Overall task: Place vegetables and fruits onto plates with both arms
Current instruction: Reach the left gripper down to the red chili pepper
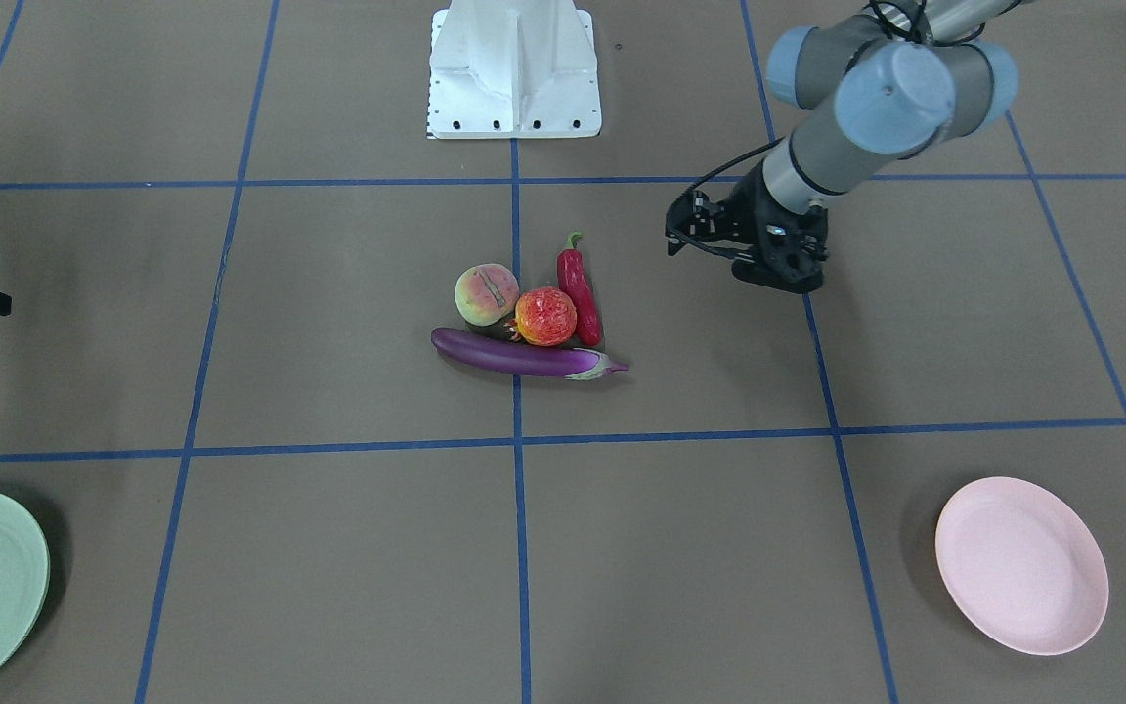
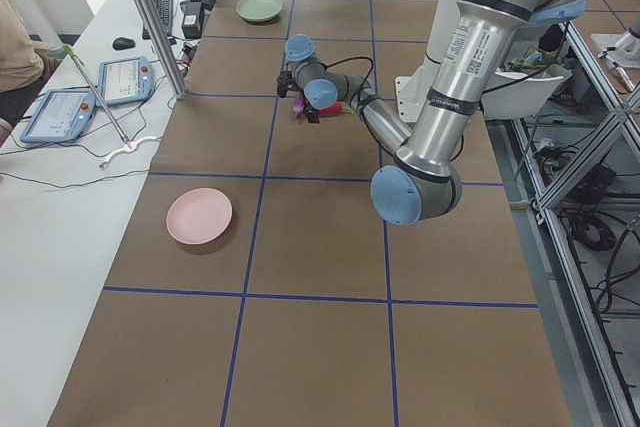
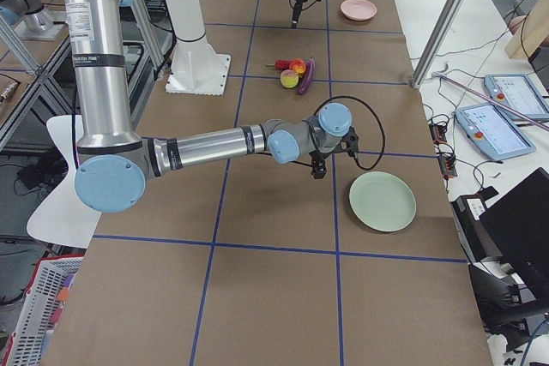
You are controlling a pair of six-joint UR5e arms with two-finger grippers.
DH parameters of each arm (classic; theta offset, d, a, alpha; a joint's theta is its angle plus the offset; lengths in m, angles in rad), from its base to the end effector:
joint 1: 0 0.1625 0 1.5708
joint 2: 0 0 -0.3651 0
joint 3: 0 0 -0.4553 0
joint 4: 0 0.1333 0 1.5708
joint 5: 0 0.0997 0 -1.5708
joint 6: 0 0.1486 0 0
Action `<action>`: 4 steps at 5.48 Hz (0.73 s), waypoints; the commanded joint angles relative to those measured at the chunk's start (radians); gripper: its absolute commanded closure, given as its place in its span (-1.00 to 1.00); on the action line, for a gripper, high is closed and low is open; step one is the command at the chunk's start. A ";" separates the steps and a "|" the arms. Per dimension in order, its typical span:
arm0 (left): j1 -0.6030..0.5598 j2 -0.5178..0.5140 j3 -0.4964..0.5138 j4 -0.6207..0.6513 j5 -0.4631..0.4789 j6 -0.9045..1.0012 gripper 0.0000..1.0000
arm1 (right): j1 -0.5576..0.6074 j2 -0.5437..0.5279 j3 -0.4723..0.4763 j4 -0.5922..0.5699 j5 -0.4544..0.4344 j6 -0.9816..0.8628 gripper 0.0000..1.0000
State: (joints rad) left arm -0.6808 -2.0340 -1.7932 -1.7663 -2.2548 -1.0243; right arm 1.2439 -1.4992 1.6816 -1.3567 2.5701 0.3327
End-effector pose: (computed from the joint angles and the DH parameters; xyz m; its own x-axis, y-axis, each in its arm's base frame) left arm 0.4942 -0.4510 0.1972 0.4791 0.1303 -0.8680 -0.1638 0.9848 0.0574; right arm -0.1838 -0.5679 0.4797 0.4823 -0.1696 0.8594 0.1467 0.9829 0.1116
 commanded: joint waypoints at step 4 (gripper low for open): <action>0.198 -0.262 0.282 0.076 0.204 -0.008 -0.95 | -0.020 0.033 -0.008 0.004 0.018 0.088 -1.00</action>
State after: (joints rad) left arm -0.4944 -2.2858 -1.5388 -1.6866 -2.0596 -1.0345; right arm 1.2253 -1.4674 1.6736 -1.3530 2.5874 0.4169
